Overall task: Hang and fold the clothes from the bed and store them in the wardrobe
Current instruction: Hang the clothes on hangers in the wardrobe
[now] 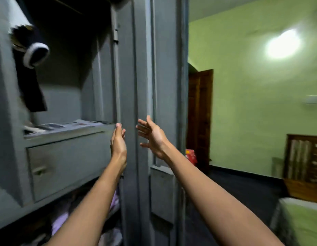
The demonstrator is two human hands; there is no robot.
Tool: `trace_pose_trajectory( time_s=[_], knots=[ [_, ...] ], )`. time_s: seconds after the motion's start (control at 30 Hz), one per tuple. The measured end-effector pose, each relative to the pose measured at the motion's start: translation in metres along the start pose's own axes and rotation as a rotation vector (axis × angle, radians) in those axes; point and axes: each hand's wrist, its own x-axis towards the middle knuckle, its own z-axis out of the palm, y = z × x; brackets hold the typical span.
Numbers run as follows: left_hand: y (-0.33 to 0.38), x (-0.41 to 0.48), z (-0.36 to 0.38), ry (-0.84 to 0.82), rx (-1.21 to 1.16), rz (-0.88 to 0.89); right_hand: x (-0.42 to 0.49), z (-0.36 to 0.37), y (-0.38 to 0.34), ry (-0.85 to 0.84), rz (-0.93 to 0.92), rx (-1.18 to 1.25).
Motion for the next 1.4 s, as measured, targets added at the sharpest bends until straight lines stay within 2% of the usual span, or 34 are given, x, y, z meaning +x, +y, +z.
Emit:
trace_pose_trajectory(
  time_s=[0.27, 0.57, 0.73, 0.9, 1.0, 1.17, 1.4],
  knots=[
    [-0.092, -0.144, 0.152, -0.313, -0.174, -0.304, -0.153, -0.186, -0.003, 0.437, 0.04, -0.019],
    [-0.208, -0.378, 0.32, -0.774, -0.119, -0.622, -0.37, -0.401, 0.019, 0.975, 0.121, -0.066],
    [-0.291, -0.488, 0.384, -0.935, -0.002, -0.797, -0.476, -0.51, 0.061, 1.209, 0.22, 0.001],
    [-0.374, -0.566, 0.425, -1.057, 0.143, -0.888, -0.561, -0.598, 0.125, 1.393, 0.34, 0.087],
    [-0.424, -0.603, 0.441, -1.067, 0.223, -0.961, -0.6, -0.638, 0.174, 1.487, 0.405, 0.157],
    [-0.496, -0.647, 0.444, -1.063, 0.4, -1.081, -0.642, -0.68, 0.259, 1.573, 0.513, 0.273],
    [-0.587, -0.697, 0.434, -1.071, 0.612, -1.201, -0.682, -0.714, 0.371, 1.643, 0.764, 0.214]
  ],
)
